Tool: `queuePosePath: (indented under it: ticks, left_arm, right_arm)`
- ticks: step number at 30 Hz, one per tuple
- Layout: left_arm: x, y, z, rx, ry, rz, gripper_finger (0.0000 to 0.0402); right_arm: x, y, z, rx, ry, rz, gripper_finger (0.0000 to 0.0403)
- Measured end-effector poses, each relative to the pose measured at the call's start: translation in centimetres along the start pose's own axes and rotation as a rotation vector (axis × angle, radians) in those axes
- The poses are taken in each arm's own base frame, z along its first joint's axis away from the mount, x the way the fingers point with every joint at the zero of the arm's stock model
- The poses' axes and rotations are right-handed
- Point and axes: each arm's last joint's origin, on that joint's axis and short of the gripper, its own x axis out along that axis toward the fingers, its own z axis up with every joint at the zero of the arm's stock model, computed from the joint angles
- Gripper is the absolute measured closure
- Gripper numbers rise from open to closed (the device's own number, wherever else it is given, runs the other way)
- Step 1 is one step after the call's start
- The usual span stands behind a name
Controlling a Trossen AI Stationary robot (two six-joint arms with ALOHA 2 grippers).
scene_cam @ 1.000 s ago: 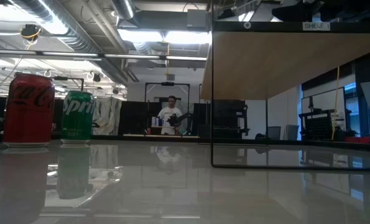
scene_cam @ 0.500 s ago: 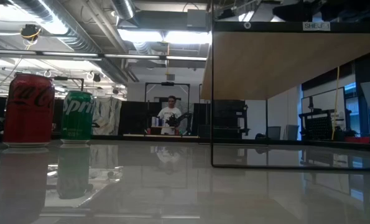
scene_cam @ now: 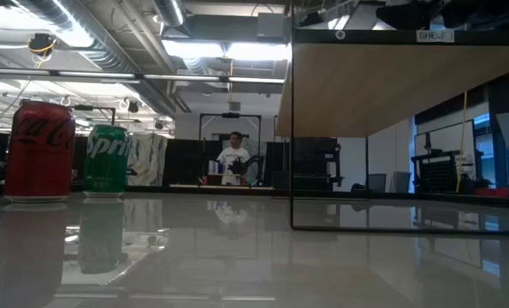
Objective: Place canned beverage on shelf
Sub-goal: Put the silver soda can on the shelf aligned with the other silver soda can
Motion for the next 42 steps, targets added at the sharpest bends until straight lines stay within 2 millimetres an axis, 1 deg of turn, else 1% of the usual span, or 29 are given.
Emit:
queuePosePath:
  ticks: [7,12,19,26,42]
  left_arm:
    - [0.1,0.0,0.2,0.004,-0.073,-0.036,0.0005]
    - [0.4,0.2,0.3,0.003,-0.080,-0.025,0.0005]
    - [1.7,0.6,0.7,-0.018,-0.015,0.019,0.0005]
    - [1.8,0.5,0.9,-0.010,-0.065,-0.012,0.0005]
    - [1.8,0.5,0.9,-0.018,-0.054,-0.006,0.0005]
  right_arm:
    - [0.0,0.0,0.0,0.000,0.000,0.000,0.0017]
    - [0.0,0.0,0.0,0.000,0.000,0.000,0.0017]
    - [0.0,0.0,0.0,0.000,0.000,-0.001,0.0017]
    - [0.0,0.0,0.0,0.000,0.000,-0.001,0.0017]
    - [0.0,0.0,0.0,0.000,0.000,0.000,0.0017]
